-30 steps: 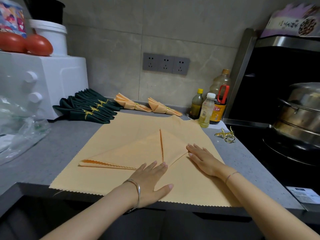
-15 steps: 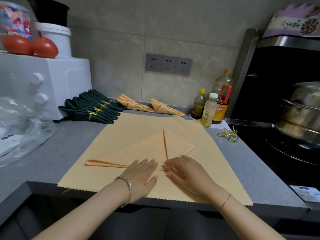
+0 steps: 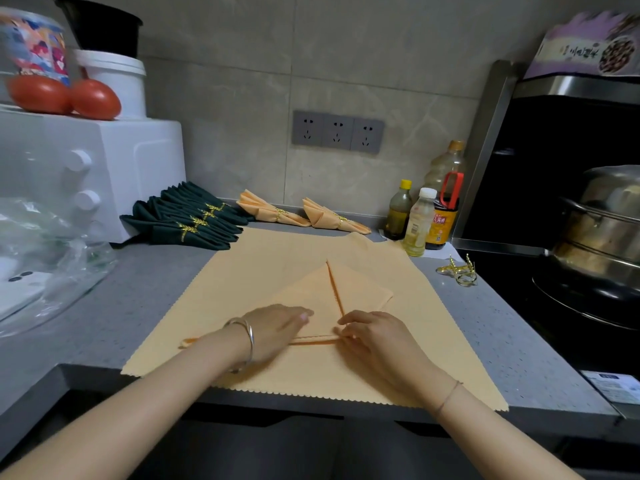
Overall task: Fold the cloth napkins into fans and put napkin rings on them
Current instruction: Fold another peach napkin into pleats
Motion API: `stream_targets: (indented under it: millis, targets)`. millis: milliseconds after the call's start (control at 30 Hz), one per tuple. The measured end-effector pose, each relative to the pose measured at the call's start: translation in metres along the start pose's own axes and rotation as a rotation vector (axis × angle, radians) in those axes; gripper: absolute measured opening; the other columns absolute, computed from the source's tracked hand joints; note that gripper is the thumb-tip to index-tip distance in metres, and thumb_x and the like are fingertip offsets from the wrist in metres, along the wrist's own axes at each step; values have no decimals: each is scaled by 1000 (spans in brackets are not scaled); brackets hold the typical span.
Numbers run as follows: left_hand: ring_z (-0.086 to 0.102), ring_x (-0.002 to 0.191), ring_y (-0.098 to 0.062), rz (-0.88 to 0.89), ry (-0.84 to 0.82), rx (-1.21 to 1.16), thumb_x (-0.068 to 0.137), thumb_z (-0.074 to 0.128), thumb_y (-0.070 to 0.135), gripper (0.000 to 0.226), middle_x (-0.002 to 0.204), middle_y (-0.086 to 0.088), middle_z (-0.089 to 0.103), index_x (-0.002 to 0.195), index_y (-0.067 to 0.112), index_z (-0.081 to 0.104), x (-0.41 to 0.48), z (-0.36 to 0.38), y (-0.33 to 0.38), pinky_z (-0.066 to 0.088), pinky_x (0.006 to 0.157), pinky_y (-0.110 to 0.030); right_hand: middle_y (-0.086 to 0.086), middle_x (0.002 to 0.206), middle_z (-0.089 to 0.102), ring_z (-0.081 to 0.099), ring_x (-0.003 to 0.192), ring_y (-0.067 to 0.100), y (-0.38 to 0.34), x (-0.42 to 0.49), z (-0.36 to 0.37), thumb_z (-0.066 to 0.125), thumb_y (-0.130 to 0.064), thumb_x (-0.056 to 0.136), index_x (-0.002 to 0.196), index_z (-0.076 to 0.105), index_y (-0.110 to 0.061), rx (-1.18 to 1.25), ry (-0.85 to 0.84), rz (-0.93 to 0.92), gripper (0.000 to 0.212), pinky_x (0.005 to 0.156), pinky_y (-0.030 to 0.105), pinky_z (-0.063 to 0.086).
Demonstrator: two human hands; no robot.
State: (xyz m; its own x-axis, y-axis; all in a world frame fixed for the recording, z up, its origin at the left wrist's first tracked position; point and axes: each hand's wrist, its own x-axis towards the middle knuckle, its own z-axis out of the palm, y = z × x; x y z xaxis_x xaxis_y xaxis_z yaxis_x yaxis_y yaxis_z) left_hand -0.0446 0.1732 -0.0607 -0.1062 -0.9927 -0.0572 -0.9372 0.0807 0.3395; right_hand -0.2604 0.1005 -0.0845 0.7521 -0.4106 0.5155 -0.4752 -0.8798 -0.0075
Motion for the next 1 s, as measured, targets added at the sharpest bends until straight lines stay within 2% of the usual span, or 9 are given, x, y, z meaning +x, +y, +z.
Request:
stream_targets:
  millis: [133, 300, 400, 467, 567, 733, 833, 900, 1000]
  targets:
    - [47, 127, -9, 53, 50, 26, 100, 37, 16, 41, 131, 16, 56, 134, 36, 50, 4, -14, -25, 36, 106, -26, -13, 109, 65, 65, 82, 8, 20, -23, -21, 58, -23, 90, 87, 72, -19, 102, -61, 69, 15, 69, 19, 49]
    - [33, 139, -18, 278, -15, 595, 96, 53, 22, 40, 144, 7, 46, 130, 42, 53, 9, -19, -28, 18, 115, -28, -15, 114, 63, 66, 83, 10, 35, -45, -24, 54, -28, 94, 96, 71, -22, 37, -58, 48, 18, 68, 24, 53]
    - [67, 100, -15, 622, 245, 899, 58, 90, 27, 41, 96, 15, 72, 94, 35, 74, 11, -24, -35, 38, 98, -32, -13, 112, 64, 65, 82, 12, 34, -45, -25, 43, -37, 97, 94, 69, -23, -42, -50, -24, 29, 68, 23, 53]
    - [69, 86, -16, 743, 332, 864, 58, 90, 20, 34, 86, 14, 72, 87, 31, 76, 14, -25, -48, 38, 89, -29, -12, 107, 65, 64, 77, 11, 31, -42, -28, 41, -38, 97, 93, 67, -24, -97, -45, -81, 30, 67, 21, 51]
    - [69, 83, -15, 846, 389, 846, 78, 65, 16, 22, 88, 15, 73, 89, 31, 76, 19, -25, -55, 40, 86, -27, -12, 98, 63, 58, 66, 14, 27, -38, -28, 40, -38, 98, 93, 64, -25, -145, -55, -128, 28, 61, 22, 48]
    - [69, 81, -13, 702, 315, 558, 47, 92, 7, 53, 85, 15, 72, 89, 36, 76, 26, -22, -65, 52, 72, -19, -11, 96, 58, 51, 59, 13, 22, -33, -26, 39, -40, 98, 91, 60, -28, -153, -47, -96, 26, 56, 21, 40]
    - [61, 94, -13, 392, 188, 357, 78, 69, 10, 31, 100, 8, 65, 101, 31, 74, 33, -25, -63, 40, 77, -13, -20, 105, 53, 51, 61, 8, 22, -33, -25, 42, -47, 94, 87, 61, -31, -58, -63, 64, 26, 54, 19, 38]
    - [54, 82, -13, 160, 77, 87, 88, 57, 26, 18, 82, 10, 60, 90, 17, 72, 39, -25, -60, 35, 66, -13, -25, 111, 48, 54, 67, 9, 24, -32, -24, 47, -49, 91, 85, 62, -31, 44, -95, 198, 25, 59, 20, 43]
    - [42, 55, -3, 56, 194, -289, 89, 64, 31, 29, 51, 14, 49, 61, 21, 62, 52, -19, -54, 32, 56, -14, -26, 107, 49, 57, 77, 7, 24, -29, -20, 56, -41, 90, 81, 59, -28, 208, -112, 321, 16, 68, 20, 46]
